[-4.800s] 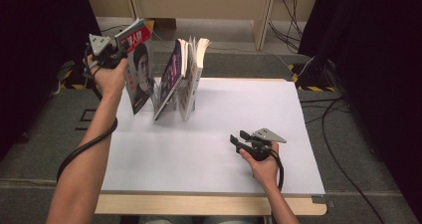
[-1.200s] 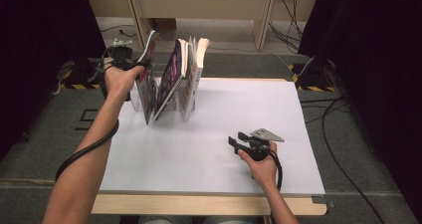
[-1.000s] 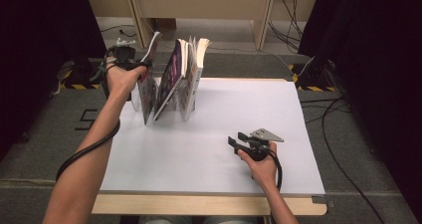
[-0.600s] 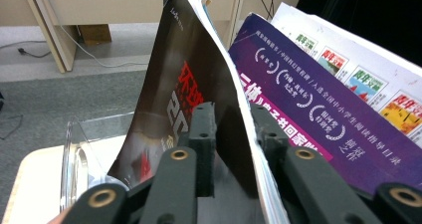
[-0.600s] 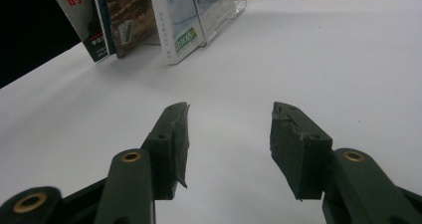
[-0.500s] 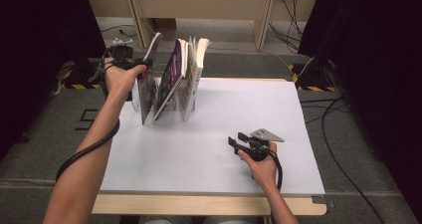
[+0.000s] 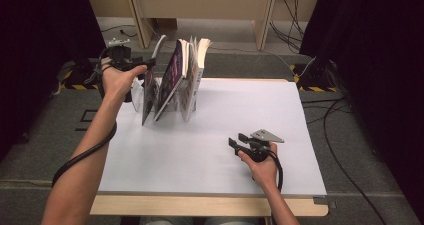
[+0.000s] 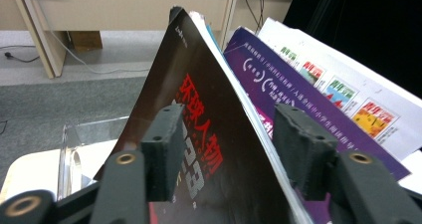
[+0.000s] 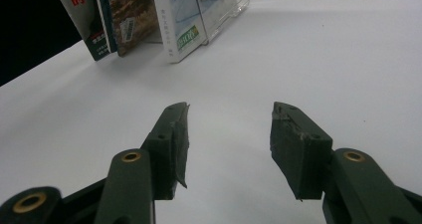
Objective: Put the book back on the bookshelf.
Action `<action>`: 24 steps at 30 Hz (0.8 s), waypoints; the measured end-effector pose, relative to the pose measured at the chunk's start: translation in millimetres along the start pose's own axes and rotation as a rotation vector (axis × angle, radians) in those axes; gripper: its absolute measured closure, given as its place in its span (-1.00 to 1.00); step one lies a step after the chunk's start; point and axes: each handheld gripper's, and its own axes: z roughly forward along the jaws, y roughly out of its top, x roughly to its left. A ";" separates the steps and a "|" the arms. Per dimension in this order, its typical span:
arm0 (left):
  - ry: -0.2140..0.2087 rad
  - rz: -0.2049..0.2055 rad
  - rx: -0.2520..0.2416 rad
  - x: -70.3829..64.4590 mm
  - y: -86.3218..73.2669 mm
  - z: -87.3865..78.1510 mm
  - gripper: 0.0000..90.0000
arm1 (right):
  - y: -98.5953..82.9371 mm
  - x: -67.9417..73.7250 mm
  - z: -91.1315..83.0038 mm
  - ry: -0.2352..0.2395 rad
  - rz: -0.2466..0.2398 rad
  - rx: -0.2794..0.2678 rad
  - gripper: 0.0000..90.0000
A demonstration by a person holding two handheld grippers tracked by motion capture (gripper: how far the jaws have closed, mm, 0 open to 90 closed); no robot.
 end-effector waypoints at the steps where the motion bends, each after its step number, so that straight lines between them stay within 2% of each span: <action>1: -0.002 -0.003 -0.003 -0.3 0.0 -1.0 -0.07 | -0.1 -0.2 -0.2 0.000 0.002 -0.002 0.11; 10: -0.002 -0.003 -0.046 1.4 3.1 -15.3 -0.10 | -0.5 1.1 0.7 0.003 -0.003 0.001 0.11; 24: 0.006 0.005 -0.051 8.9 -6.5 -25.9 -0.11 | -1.1 1.9 1.1 0.003 -0.004 0.001 0.10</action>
